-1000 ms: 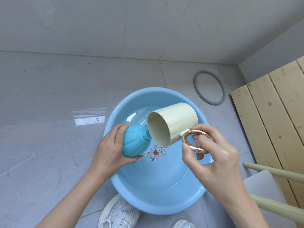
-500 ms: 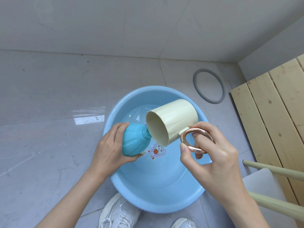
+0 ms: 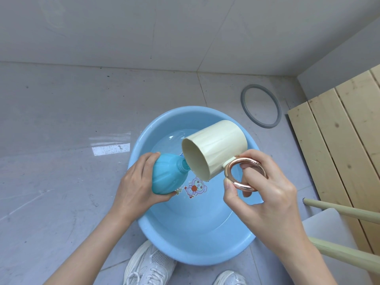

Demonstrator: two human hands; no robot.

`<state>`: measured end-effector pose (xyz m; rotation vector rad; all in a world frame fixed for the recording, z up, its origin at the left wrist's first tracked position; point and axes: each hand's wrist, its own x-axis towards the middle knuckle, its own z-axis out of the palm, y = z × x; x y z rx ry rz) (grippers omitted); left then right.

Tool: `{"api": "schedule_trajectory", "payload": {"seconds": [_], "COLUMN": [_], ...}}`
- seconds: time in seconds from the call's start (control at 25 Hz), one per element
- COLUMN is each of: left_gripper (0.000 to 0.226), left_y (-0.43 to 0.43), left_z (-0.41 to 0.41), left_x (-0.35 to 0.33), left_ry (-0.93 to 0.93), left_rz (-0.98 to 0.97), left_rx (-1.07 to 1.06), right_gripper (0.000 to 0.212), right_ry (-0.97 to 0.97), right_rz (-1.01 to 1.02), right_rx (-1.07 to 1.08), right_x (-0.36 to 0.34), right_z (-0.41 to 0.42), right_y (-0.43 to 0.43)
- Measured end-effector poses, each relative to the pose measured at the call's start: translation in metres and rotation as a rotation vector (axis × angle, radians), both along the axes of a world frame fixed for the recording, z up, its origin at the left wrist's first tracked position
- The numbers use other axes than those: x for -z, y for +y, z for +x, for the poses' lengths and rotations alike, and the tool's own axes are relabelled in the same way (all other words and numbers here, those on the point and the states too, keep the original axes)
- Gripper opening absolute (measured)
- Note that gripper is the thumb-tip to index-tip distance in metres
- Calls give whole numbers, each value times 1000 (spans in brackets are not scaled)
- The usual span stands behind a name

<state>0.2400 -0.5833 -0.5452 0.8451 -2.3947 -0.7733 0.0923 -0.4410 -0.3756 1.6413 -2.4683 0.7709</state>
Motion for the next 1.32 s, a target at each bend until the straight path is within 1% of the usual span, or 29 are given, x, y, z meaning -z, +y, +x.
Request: {"api": "schedule_trajectory", "payload": {"seconds": [0.2, 0.36, 0.52, 0.6, 0.76, 0.8, 0.88, 1.0, 1.16, 1.32], "left_gripper": [98, 94, 92, 94, 94, 94, 97, 103, 92, 91], "left_y": [0, 0, 0, 0, 0, 1, 1, 2, 1, 2], "left_z": [0, 0, 0, 0, 0, 0, 0, 0, 0, -1], "left_x": [0, 2, 1, 1, 2, 2, 1, 1, -1, -3], "left_ry": [-3, -8, -13, -1, 12, 16, 24, 26, 34, -2], "left_rz": [1, 9, 8, 9, 8, 7, 11, 26, 48, 53], "left_rx": [1, -4, -13, -18, -25, -25, -30, -42, -44, -22], "right_gripper": [34, 31, 30, 31, 22, 20, 15, 16, 37, 38], "right_ry": [29, 41, -14, -132, -607, -677, -743, -771, -819, -817], "right_rz": [-16, -13, -27, -62, -168, -192, -206, -141, -7, 246], "right_rx": [-29, -43, -25, 31, 222, 268, 350, 427, 488, 534], "right_x": [1, 1, -1, -3, -9, -10, -11, -10, 7, 48], "right_z": [0, -1, -5, -9, -20, -22, -27, -32, -43, -58], "right_y": [0, 1, 3, 7, 10, 10, 10, 10, 18, 24]}}
